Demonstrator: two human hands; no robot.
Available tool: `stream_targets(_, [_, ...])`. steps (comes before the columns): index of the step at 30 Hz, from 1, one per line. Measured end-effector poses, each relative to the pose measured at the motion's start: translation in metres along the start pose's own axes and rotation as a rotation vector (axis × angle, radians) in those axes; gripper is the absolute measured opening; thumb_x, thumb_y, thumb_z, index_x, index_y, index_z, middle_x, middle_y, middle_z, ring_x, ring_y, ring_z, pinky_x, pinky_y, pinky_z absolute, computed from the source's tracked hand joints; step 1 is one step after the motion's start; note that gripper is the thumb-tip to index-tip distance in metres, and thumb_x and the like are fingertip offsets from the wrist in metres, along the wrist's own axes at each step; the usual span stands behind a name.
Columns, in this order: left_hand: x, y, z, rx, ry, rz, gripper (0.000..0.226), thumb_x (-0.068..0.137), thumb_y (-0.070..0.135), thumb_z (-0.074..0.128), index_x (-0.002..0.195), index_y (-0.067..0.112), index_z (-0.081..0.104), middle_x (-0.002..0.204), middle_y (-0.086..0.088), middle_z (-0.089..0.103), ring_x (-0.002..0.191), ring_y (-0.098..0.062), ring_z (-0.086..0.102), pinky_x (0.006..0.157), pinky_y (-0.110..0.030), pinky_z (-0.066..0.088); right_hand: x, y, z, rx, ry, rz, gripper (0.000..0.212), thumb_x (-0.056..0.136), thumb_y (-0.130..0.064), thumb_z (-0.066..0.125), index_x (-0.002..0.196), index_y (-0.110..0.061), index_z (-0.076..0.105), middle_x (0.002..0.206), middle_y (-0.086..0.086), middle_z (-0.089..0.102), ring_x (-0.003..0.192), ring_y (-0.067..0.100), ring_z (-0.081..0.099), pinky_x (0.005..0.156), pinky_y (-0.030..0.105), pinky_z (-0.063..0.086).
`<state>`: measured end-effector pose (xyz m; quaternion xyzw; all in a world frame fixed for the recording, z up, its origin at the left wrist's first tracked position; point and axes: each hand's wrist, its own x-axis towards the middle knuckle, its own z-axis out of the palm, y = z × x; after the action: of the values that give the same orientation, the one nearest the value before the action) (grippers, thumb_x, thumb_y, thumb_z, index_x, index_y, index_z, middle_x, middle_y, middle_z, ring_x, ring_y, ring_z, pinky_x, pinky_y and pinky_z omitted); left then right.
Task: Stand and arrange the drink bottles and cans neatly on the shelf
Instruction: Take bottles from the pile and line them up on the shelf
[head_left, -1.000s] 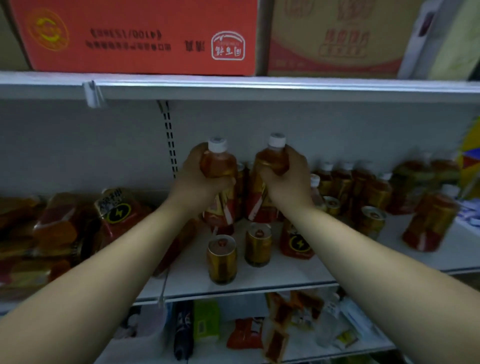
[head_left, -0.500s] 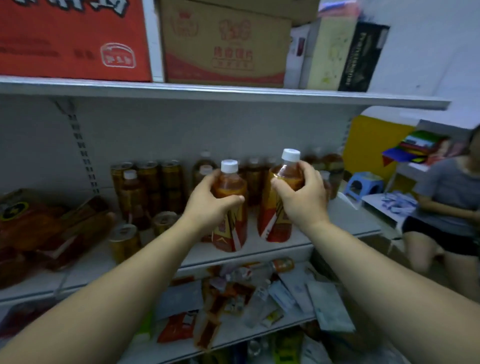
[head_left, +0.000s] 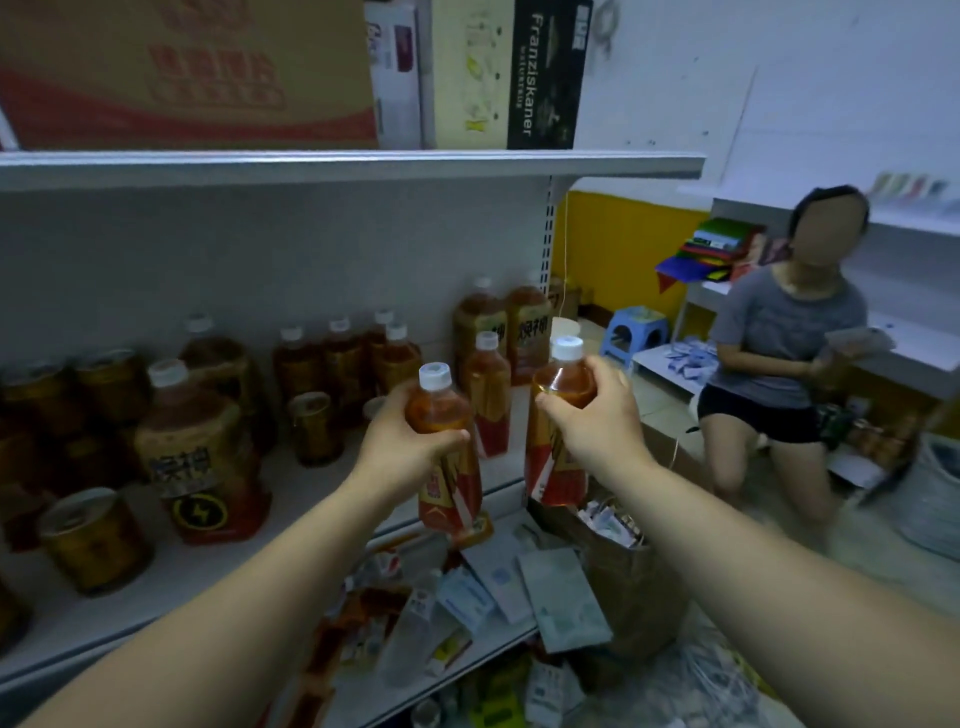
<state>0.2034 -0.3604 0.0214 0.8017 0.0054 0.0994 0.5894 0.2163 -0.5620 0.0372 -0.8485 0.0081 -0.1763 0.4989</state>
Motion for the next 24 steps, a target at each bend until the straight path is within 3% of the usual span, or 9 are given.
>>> stream_targets(3, [0.029, -0.012, 0.012, 0.033, -0.018, -0.013, 0.060, 0.073, 0.015, 0.078, 0.120, 0.032, 0.045, 0.101, 0.014, 0.058, 0.094, -0.008, 0.057, 0.083, -0.029, 0.046, 0.031, 0.018, 0.008, 0.053, -0.037, 0.006, 0.039, 0.079, -0.031, 0.075, 0.114, -0.033, 0.057, 0.109, -0.009, 0.057, 0.101, 0.009, 0.056, 0.093, 0.035, 0.046])
stream_targets(6, [0.052, -0.027, 0.019, 0.047, -0.028, -0.018, 0.054, 0.075, 0.008, 0.076, 0.113, 0.032, 0.047, 0.097, 0.017, 0.058, 0.087, -0.001, 0.057, 0.076, -0.023, 0.047, 0.055, 0.032, 0.021, 0.120, -0.101, -0.011, 0.027, 0.079, -0.021, 0.076, 0.091, -0.037, 0.059, 0.096, -0.012, 0.067, 0.090, 0.004, 0.062, 0.086, 0.035, 0.051])
stream_targets(8, [0.063, -0.038, 0.022, 0.038, -0.007, -0.041, 0.052, 0.076, 0.006, 0.075, 0.109, 0.035, 0.047, 0.100, 0.014, 0.061, 0.090, -0.006, 0.059, 0.079, -0.024, 0.049, 0.065, 0.042, 0.029, 0.140, -0.144, -0.029, 0.027, 0.079, -0.018, 0.076, 0.091, -0.037, 0.060, 0.096, -0.011, 0.069, 0.090, 0.004, 0.064, 0.085, 0.035, 0.053])
stream_targets(12, [0.076, -0.052, 0.021, 0.047, 0.062, -0.045, 0.059, 0.073, 0.014, 0.078, 0.124, 0.026, 0.051, 0.112, 0.005, 0.065, 0.103, -0.012, 0.063, 0.094, -0.040, 0.051, 0.080, 0.056, 0.047, 0.127, -0.233, -0.138, 0.027, 0.080, -0.012, 0.073, 0.088, -0.036, 0.063, 0.090, -0.014, 0.070, 0.085, -0.005, 0.063, 0.076, 0.026, 0.051])
stream_targets(14, [0.079, -0.055, 0.025, 0.055, 0.103, -0.053, 0.055, 0.077, 0.007, 0.074, 0.120, 0.032, 0.049, 0.109, 0.011, 0.063, 0.101, 0.000, 0.061, 0.092, -0.026, 0.050, 0.087, 0.058, 0.054, 0.137, -0.263, -0.217, 0.032, 0.080, -0.009, 0.072, 0.086, -0.039, 0.061, 0.091, -0.016, 0.068, 0.087, -0.006, 0.062, 0.075, 0.025, 0.050])
stream_targets(17, [0.077, -0.051, 0.036, 0.079, 0.154, -0.048, 0.058, 0.082, 0.000, 0.067, 0.119, 0.036, 0.040, 0.101, 0.027, 0.049, 0.086, 0.022, 0.053, 0.072, 0.002, 0.040, 0.097, 0.065, 0.059, 0.184, -0.327, -0.244, 0.037, 0.083, -0.012, 0.071, 0.091, -0.046, 0.057, 0.096, -0.022, 0.063, 0.093, -0.011, 0.058, 0.079, 0.019, 0.046])
stream_targets(20, [0.072, -0.049, 0.045, 0.099, 0.196, -0.081, 0.064, 0.081, -0.005, 0.067, 0.120, 0.033, 0.032, 0.101, 0.029, 0.042, 0.085, 0.021, 0.052, 0.069, 0.006, 0.037, 0.107, 0.080, 0.065, 0.190, -0.415, -0.196, 0.046, 0.080, -0.024, 0.075, 0.116, -0.043, 0.052, 0.118, -0.010, 0.058, 0.109, 0.001, 0.056, 0.091, 0.024, 0.045])
stream_targets(22, [0.070, -0.047, 0.050, 0.136, 0.198, -0.074, 0.072, 0.079, -0.010, 0.067, 0.123, 0.031, 0.027, 0.104, 0.028, 0.037, 0.084, 0.033, 0.045, 0.072, 0.008, 0.035, 0.109, 0.087, 0.067, 0.191, -0.522, -0.163, 0.061, 0.079, -0.024, 0.077, 0.124, -0.043, 0.040, 0.122, -0.013, 0.053, 0.107, 0.000, 0.053, 0.087, 0.017, 0.043])
stream_targets(24, [0.069, -0.048, 0.052, 0.180, 0.199, -0.107, 0.079, 0.079, -0.010, 0.067, 0.136, 0.024, 0.024, 0.106, 0.030, 0.032, 0.086, 0.033, 0.044, 0.072, 0.009, 0.032, 0.109, 0.092, 0.070, 0.186, -0.583, -0.158, 0.074, 0.079, -0.021, 0.077, 0.132, -0.047, 0.031, 0.125, -0.013, 0.049, 0.108, 0.002, 0.050, 0.089, 0.019, 0.040])
